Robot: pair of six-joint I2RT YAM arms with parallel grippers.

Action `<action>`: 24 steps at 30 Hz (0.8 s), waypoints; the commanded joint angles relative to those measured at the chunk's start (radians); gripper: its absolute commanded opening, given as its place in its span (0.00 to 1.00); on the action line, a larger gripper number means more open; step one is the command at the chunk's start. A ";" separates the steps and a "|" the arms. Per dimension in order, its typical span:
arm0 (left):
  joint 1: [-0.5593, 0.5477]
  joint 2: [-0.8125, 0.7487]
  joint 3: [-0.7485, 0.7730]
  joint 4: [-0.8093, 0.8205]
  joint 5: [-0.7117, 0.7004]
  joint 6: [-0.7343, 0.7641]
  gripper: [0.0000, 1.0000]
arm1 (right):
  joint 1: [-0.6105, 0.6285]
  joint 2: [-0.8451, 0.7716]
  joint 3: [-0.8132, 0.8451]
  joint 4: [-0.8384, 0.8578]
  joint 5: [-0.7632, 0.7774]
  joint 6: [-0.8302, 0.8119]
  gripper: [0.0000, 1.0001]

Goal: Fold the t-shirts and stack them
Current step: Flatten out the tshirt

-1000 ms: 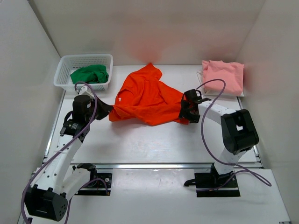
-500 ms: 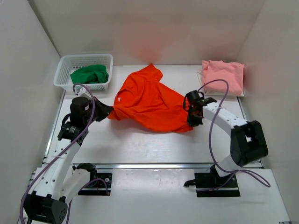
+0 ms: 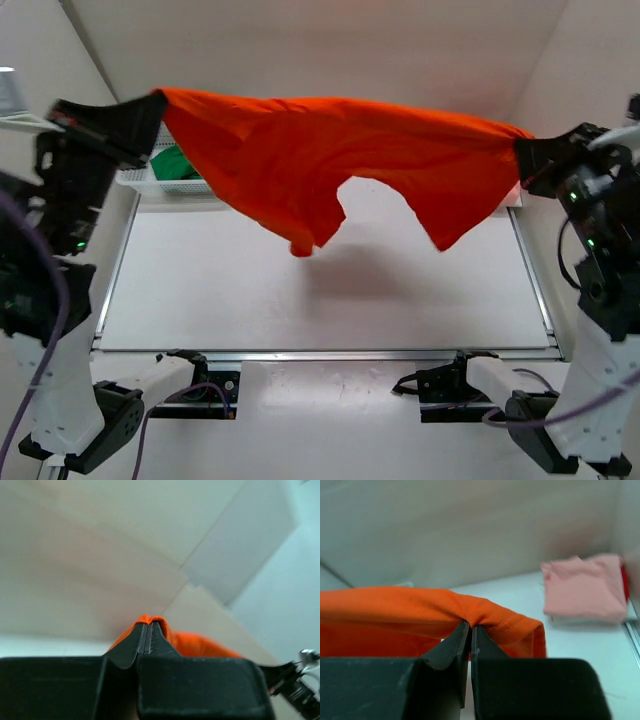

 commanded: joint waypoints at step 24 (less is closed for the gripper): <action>0.117 0.756 0.562 -0.125 0.012 0.384 0.00 | 0.196 0.644 0.199 0.199 0.202 -0.402 0.00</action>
